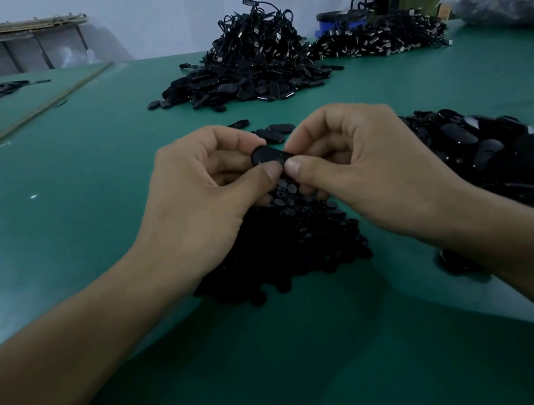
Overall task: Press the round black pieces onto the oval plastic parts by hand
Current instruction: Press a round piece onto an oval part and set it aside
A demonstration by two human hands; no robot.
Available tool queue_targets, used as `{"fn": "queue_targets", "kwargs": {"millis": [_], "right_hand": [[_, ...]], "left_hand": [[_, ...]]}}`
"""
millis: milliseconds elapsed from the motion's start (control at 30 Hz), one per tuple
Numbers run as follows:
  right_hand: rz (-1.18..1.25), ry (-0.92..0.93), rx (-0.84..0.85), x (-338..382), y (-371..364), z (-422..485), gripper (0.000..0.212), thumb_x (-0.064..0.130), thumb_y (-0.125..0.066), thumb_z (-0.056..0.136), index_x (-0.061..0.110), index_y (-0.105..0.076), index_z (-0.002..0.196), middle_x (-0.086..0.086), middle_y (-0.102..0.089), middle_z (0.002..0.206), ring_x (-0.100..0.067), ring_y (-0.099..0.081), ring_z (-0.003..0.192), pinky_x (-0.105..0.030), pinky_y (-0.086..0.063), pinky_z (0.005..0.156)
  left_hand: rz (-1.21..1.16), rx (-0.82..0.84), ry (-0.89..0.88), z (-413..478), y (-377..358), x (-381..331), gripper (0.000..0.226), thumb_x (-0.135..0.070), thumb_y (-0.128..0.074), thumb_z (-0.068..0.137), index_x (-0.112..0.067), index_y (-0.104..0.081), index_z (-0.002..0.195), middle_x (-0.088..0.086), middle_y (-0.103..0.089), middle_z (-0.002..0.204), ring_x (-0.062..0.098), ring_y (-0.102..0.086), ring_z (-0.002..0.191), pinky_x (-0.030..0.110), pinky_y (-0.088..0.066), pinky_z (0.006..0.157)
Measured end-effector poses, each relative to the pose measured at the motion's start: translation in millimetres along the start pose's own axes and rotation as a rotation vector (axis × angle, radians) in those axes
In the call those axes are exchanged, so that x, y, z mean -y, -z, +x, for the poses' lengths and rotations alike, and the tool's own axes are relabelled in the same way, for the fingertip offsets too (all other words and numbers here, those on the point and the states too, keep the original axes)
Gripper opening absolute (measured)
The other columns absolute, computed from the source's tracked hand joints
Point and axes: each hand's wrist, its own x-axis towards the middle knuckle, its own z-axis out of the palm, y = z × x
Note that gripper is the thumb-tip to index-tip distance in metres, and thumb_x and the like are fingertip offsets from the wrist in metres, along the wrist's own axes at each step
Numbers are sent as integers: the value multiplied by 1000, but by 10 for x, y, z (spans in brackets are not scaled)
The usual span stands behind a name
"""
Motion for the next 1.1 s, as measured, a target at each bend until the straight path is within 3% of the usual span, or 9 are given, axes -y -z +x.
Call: {"fn": "queue_targets", "kwargs": {"millis": [233, 633, 733, 900, 1100], "right_hand": [[28, -3, 11, -3, 10, 9, 10, 17, -75, 87, 26, -71, 89, 7, -75, 77, -7, -70, 69, -27, -60, 71], [-44, 10, 18, 19, 14, 12, 11, 16, -73, 89, 26, -70, 87, 7, -73, 78, -5, -69, 72, -28, -59, 72], [-90, 12, 25, 28, -9, 5, 11, 18, -70, 90, 28, -67, 86, 8, -71, 78, -5, -66, 72, -30, -58, 70], [-106, -4, 12, 11, -28, 12, 10, 20, -67, 89, 29, -64, 85, 11, -67, 71, 0, -60, 64, -23, -48, 62], [-123, 4, 26, 6, -7, 7, 12, 18, -69, 91, 29, -67, 87, 8, -71, 79, -7, -67, 73, -37, -59, 72]], "left_hand": [[24, 26, 43, 17, 20, 10, 19, -7, -78, 83, -19, -71, 96, 1, -77, 80, 11, -72, 65, 19, -58, 63], [100, 105, -8, 64, 66, 35, 17, -5, -76, 84, -22, -74, 82, 0, -75, 72, 6, -69, 63, 14, -54, 62], [132, 126, -25, 71, 84, 30, 15, -6, -76, 84, -21, -74, 84, 2, -76, 72, 7, -68, 62, 20, -59, 64], [172, 140, -44, 91, 80, 35, 16, -6, -77, 83, -21, -73, 83, 6, -76, 76, 11, -68, 64, 31, -60, 71], [280, 136, -79, 125, 92, 46, 14, -16, -83, 79, -24, -72, 77, 0, -75, 72, 17, -72, 65, 39, -60, 72]]}}
